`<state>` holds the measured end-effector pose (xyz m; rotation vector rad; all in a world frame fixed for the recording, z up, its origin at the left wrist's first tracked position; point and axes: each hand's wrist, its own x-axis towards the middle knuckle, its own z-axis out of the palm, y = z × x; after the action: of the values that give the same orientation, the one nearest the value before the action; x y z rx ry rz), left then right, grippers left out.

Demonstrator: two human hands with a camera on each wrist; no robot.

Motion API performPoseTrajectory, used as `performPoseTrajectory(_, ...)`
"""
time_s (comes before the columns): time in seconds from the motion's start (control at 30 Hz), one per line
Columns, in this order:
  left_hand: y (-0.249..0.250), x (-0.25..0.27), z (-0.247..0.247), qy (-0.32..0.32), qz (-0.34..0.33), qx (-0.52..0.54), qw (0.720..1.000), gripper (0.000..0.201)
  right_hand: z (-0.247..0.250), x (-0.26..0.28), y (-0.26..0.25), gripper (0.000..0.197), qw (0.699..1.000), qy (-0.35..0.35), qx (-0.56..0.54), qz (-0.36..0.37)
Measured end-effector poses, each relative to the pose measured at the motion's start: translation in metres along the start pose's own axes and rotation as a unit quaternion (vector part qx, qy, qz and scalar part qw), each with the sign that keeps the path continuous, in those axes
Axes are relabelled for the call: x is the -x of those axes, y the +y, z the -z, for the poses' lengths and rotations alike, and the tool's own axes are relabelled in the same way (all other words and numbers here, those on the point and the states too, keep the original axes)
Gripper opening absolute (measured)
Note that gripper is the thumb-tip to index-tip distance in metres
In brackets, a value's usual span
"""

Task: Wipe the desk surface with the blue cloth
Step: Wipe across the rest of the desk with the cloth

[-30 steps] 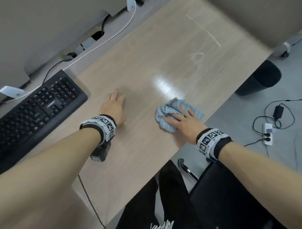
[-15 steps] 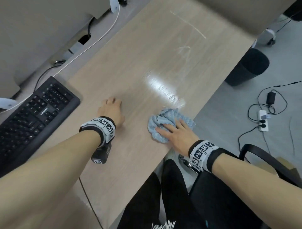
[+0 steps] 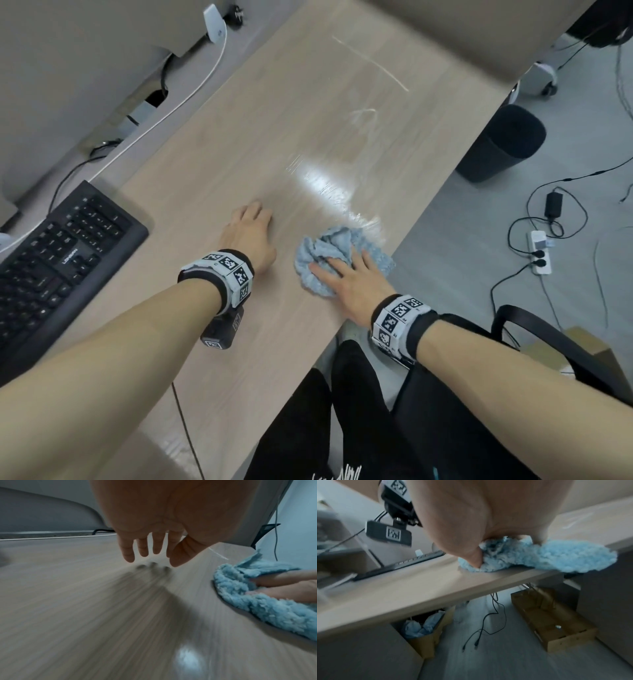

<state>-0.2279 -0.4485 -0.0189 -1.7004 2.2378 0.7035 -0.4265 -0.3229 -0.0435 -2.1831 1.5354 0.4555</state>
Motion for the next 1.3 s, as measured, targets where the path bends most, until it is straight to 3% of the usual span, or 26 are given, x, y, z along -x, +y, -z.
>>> performPoseTrajectory(0.1, 0.006, -0.009, 0.005, 0.002, -0.003, -0.013, 1.000, 0.072, 0.007, -0.014, 0.029, 0.083, 1.000, 0.019, -0.004, -0.002)
performPoseTrajectory(0.23, 0.003, -0.015, 0.004, -0.037, 0.030, -0.020, 0.999, 0.075, 0.028, -0.051, 0.077, 0.080, 0.995, 0.046, -0.041, -0.083)
performPoseTrajectory(0.43, 0.013, -0.030, 0.009, -0.023, 0.055, -0.044, 0.997, 0.075, 0.068, -0.110, 0.146, 0.075, 0.983, 0.068, -0.058, -0.160)
performPoseTrajectory(0.6, 0.019, -0.043, 0.010, -0.034, 0.077, -0.068, 0.994, 0.067, 0.100, -0.157, 0.137, 0.086, 0.979, 0.054, -0.083, -0.180)
performPoseTrajectory(0.83, 0.027, -0.073, 0.030, 0.008, 0.061, -0.041, 0.997, 0.042, 0.074, -0.114, 0.125, 0.087, 0.999, 0.036, -0.021, 0.001)
performPoseTrajectory(0.9, 0.027, -0.087, 0.039, 0.027, 0.063, -0.005, 0.998, 0.048, 0.076, -0.113, 0.150, 0.083, 0.999, 0.044, -0.025, -0.017)
performPoseTrajectory(1.0, 0.022, -0.103, 0.046, 0.051, 0.055, 0.018, 0.997, 0.056, 0.093, -0.136, 0.185, 0.076, 0.991, 0.064, -0.045, -0.112)
performPoseTrajectory(1.13, 0.009, -0.114, 0.048, 0.040, 0.045, 0.021, 0.998, 0.065, 0.122, -0.183, 0.180, 0.077, 0.974, 0.050, -0.074, -0.209)
performPoseTrajectory(1.3, -0.003, -0.129, 0.050, 0.028, 0.068, 0.018, 0.997, 0.062, 0.124, -0.200, 0.134, 0.083, 0.991, 0.052, -0.049, -0.109)
